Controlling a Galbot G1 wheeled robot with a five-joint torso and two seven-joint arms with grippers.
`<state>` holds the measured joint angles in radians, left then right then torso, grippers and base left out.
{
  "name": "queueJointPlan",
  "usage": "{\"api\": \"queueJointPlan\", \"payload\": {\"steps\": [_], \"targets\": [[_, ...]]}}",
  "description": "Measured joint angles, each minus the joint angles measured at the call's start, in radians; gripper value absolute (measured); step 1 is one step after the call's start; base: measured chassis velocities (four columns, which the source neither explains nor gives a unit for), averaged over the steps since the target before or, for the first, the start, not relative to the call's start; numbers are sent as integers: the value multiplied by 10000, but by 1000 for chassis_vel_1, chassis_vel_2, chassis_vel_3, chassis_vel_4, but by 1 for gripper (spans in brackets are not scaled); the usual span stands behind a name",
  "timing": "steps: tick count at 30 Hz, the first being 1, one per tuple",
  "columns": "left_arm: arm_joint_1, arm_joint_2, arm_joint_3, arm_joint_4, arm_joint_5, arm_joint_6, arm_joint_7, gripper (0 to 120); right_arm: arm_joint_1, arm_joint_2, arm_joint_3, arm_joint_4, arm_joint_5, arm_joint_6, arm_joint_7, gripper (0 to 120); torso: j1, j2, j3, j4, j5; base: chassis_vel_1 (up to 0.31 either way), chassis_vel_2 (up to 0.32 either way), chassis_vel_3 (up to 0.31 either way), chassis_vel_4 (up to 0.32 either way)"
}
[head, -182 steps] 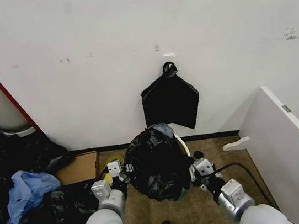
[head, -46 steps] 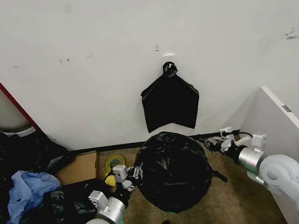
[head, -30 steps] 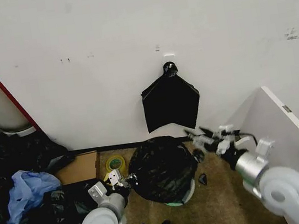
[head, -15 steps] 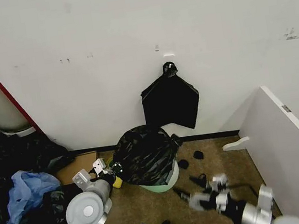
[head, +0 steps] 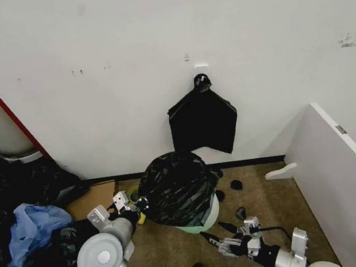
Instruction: Place the garbage bag over the trash bin.
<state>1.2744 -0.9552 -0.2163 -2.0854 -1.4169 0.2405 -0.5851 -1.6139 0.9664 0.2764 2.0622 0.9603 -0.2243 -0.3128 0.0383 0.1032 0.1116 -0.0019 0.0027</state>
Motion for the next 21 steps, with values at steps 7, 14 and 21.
{"api": "queueJointPlan", "payload": {"steps": [7, 14, 21], "targets": [[31, -18, -13, -29, 64, 21, 55, 3, 66, -6, -152, -192, -64, -30, -18, 70, 0, 0, 0, -2, 0, 0, 0, 0, 0], [55, -61, 60, 18, 206, 37, 186, 3, 168, 26, -252, -195, -61, -32, -26, 45, 0, 0, 0, -1, 0, 0, 0, 0, 0], [60, -61, 88, 36, 219, 41, 209, 3, 157, 59, -248, -195, -97, -39, -96, 20, 0, 0, 0, -1, 0, 0, 0, 0, 0]]}}
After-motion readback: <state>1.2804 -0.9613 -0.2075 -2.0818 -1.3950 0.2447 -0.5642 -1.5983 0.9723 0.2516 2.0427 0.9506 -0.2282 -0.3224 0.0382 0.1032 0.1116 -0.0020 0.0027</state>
